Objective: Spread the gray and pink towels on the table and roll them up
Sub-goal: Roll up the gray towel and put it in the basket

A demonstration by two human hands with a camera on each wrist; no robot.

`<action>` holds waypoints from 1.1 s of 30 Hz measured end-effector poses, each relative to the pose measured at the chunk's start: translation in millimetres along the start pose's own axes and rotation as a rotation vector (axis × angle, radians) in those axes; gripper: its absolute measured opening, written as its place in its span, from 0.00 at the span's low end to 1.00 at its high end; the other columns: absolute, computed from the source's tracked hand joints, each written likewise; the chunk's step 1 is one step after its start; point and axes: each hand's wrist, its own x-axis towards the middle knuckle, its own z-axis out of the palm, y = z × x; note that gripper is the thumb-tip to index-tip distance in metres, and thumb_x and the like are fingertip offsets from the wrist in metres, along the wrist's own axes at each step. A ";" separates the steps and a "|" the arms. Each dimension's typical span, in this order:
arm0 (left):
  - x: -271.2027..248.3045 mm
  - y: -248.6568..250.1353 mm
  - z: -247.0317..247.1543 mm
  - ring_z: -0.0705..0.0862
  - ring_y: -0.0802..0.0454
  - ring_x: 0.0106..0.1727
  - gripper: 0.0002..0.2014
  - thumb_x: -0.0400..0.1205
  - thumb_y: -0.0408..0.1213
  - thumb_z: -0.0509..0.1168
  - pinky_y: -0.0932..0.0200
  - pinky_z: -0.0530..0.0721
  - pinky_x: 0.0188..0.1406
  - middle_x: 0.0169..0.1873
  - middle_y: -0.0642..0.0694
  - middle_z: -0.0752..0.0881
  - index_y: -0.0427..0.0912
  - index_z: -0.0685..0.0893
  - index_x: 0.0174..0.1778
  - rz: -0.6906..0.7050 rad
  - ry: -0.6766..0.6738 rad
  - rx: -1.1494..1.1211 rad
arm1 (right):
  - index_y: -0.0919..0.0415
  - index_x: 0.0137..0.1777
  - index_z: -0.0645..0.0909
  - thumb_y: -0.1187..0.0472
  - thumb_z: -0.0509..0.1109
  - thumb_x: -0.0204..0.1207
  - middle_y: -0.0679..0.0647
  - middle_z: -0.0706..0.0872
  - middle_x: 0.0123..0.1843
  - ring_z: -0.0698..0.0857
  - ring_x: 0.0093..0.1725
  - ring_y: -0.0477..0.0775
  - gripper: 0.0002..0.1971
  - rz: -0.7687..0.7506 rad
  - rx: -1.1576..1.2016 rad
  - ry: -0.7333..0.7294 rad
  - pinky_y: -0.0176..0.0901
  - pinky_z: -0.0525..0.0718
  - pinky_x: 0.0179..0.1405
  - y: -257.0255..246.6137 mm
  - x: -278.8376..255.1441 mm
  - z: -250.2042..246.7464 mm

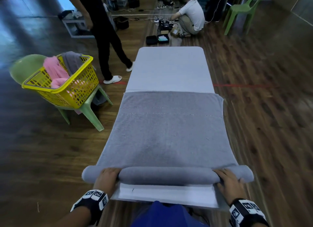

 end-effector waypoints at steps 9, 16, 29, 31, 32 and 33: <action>-31.9 -22.2 7.2 0.86 0.50 0.49 0.19 0.66 0.43 0.65 0.53 0.83 0.52 0.47 0.51 0.89 0.49 0.88 0.53 -0.041 0.018 -0.051 | 0.37 0.71 0.72 0.55 0.68 0.74 0.39 0.74 0.70 0.67 0.76 0.44 0.25 -0.089 -0.139 -0.088 0.72 0.52 0.75 -29.0 -4.6 -7.1; -13.4 7.3 7.3 0.82 0.50 0.58 0.21 0.70 0.42 0.62 0.56 0.72 0.63 0.56 0.53 0.86 0.52 0.82 0.61 0.012 -0.049 0.043 | 0.33 0.66 0.73 0.44 0.65 0.72 0.35 0.78 0.65 0.72 0.71 0.42 0.21 0.023 -0.270 -0.083 0.65 0.51 0.76 -2.5 -27.6 -13.3; 7.6 -0.2 -1.5 0.88 0.48 0.49 0.31 0.57 0.51 0.76 0.41 0.86 0.50 0.49 0.53 0.89 0.51 0.79 0.57 0.137 -0.074 0.146 | 0.32 0.65 0.69 0.46 0.78 0.63 0.40 0.81 0.64 0.79 0.69 0.51 0.31 -0.113 -0.257 -0.071 0.75 0.66 0.69 -5.0 -15.0 0.3; 15.8 -3.9 -4.7 0.86 0.50 0.46 0.28 0.55 0.43 0.73 0.44 0.81 0.54 0.45 0.55 0.89 0.54 0.80 0.54 0.183 -0.070 0.143 | 0.32 0.62 0.73 0.47 0.75 0.64 0.40 0.83 0.62 0.79 0.67 0.49 0.26 -0.086 -0.307 -0.051 0.68 0.63 0.72 -6.6 -9.0 -7.0; 21.4 -3.4 -8.4 0.85 0.49 0.47 0.24 0.59 0.42 0.69 0.43 0.79 0.57 0.46 0.55 0.88 0.55 0.82 0.53 0.189 -0.028 0.140 | 0.34 0.65 0.73 0.44 0.70 0.68 0.38 0.80 0.65 0.75 0.69 0.47 0.24 -0.061 -0.334 -0.070 0.63 0.59 0.75 -12.8 -5.8 -14.9; 27.7 -1.0 -12.9 0.84 0.48 0.52 0.22 0.64 0.43 0.65 0.40 0.76 0.63 0.50 0.54 0.88 0.54 0.84 0.55 0.174 0.012 0.135 | 0.35 0.68 0.72 0.43 0.66 0.70 0.38 0.78 0.68 0.71 0.72 0.46 0.23 -0.049 -0.373 -0.077 0.60 0.55 0.76 -18.5 -0.4 -21.5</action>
